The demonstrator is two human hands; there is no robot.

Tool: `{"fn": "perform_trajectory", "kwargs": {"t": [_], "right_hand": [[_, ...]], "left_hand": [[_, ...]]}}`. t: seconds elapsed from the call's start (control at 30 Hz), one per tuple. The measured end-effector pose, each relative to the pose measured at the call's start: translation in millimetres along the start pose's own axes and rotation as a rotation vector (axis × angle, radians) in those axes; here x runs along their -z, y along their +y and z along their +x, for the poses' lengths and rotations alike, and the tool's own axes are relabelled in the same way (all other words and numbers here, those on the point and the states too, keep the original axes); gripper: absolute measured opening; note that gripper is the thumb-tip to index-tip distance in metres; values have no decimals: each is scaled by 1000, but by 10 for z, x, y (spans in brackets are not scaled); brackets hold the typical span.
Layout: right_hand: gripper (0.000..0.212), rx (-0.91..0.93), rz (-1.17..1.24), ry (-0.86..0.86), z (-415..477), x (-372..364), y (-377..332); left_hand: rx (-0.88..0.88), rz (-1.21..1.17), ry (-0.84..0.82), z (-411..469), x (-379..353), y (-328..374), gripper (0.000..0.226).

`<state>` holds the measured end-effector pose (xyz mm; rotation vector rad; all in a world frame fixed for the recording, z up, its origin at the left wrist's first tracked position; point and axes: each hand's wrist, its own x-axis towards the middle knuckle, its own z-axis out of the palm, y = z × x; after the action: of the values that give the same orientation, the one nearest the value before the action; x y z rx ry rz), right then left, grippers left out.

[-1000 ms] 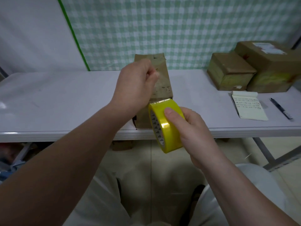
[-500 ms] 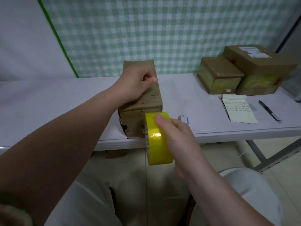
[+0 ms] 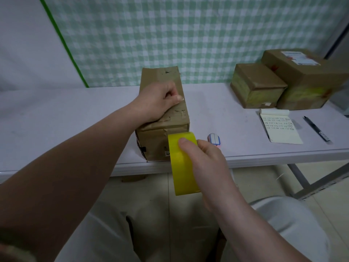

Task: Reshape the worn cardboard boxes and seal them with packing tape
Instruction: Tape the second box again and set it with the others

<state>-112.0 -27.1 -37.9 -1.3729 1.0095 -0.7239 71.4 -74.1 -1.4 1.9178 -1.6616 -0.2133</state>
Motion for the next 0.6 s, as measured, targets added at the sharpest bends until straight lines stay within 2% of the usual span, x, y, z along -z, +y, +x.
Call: {"fn": "perform_trajectory", "kwargs": {"t": [0.13, 0.2, 0.27, 0.33, 0.47, 0.6], "right_hand": [[43, 5, -3, -11, -8, -7, 20], [35, 5, -13, -18, -18, -3, 20], [34, 8, -9, -23, -13, -1, 28], [34, 12, -4, -21, -3, -1, 43], [35, 37, -35, -18, 15, 2, 64], [35, 45, -37, -7, 21, 3, 73]], "left_hand": [[-38, 49, -8, 1, -25, -22, 13], [-80, 90, 4, 2, -38, -65, 19], [-103, 157, -12, 0, -50, -86, 25], [-92, 245, -30, 10, -59, -99, 18], [15, 321, -20, 42, -25, -111, 23], [61, 397, 92, 78, -26, -99, 15]]}}
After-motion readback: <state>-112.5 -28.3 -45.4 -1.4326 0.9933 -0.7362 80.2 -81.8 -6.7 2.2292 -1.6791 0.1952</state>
